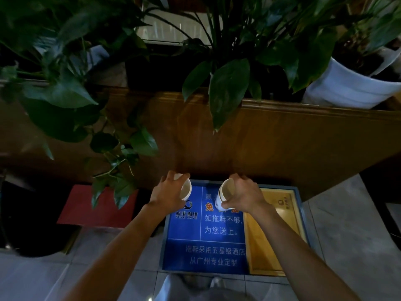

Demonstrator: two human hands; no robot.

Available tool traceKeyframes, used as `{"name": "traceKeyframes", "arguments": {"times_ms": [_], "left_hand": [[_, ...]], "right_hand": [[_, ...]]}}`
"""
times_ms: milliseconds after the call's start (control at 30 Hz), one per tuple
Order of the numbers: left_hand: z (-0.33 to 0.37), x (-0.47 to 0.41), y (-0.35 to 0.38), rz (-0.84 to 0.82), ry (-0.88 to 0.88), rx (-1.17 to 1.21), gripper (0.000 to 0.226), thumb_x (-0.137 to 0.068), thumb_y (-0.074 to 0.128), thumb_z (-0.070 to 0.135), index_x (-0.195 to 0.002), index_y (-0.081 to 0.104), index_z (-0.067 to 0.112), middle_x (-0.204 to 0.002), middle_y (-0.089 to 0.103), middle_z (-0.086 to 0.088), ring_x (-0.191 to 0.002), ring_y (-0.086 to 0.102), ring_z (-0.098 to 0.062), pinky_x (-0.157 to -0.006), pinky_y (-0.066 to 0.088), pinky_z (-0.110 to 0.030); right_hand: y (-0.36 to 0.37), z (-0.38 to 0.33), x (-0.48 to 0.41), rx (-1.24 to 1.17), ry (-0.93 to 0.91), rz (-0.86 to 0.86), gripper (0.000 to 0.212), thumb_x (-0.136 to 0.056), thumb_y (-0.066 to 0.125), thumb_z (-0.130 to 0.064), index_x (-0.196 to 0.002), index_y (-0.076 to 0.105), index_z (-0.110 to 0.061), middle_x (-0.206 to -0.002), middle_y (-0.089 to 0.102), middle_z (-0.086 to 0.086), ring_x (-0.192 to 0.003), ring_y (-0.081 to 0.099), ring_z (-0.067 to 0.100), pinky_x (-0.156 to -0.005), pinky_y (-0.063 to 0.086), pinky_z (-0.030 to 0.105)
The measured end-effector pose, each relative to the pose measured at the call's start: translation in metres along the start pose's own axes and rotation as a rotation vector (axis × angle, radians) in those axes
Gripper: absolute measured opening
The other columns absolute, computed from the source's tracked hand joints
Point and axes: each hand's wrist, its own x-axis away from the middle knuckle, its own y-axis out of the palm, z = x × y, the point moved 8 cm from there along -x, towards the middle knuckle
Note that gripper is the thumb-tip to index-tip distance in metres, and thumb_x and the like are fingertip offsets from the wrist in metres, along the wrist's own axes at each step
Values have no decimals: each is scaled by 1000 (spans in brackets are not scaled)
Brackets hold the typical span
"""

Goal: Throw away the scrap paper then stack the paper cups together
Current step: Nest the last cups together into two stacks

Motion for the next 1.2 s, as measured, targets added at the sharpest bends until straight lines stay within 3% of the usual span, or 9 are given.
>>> {"name": "traceKeyframes", "arguments": {"times_ms": [133,500,767,1200], "left_hand": [[2,-6,0,-9,-9,5,87,-68,79,45,-139,28,42,-139,35,-6,-124,44,-35,-87,54,-44],[11,-22,1,-75,-15,-29,94,-62,85,36,-138,30,42,-136,37,-8,-122,44,-34,-88,54,-46],[7,-28,2,-82,-24,-20,95,-58,88,38,-134,32,41,-135,34,-6,-120,44,-37,-85,56,-45],[4,-28,2,-127,-49,23,100,-58,88,38,-138,27,40,-139,30,-7,-123,43,-39,-91,52,-46]], "right_hand": [[5,-5,-4,40,-6,-33,84,-47,87,-48,-118,50,-23,-116,59,4,-101,60,27,-71,43,30],[15,-12,-11,49,19,-91,92,-50,87,-45,-126,44,-19,-122,55,7,-109,57,29,-84,49,38],[22,-11,-8,-13,1,-69,96,-51,87,-46,-130,39,-18,-123,51,8,-110,56,30,-85,50,37],[22,-49,-29,-53,-54,-45,90,-51,85,-48,-124,43,-17,-120,51,8,-106,56,33,-81,48,36]]}}
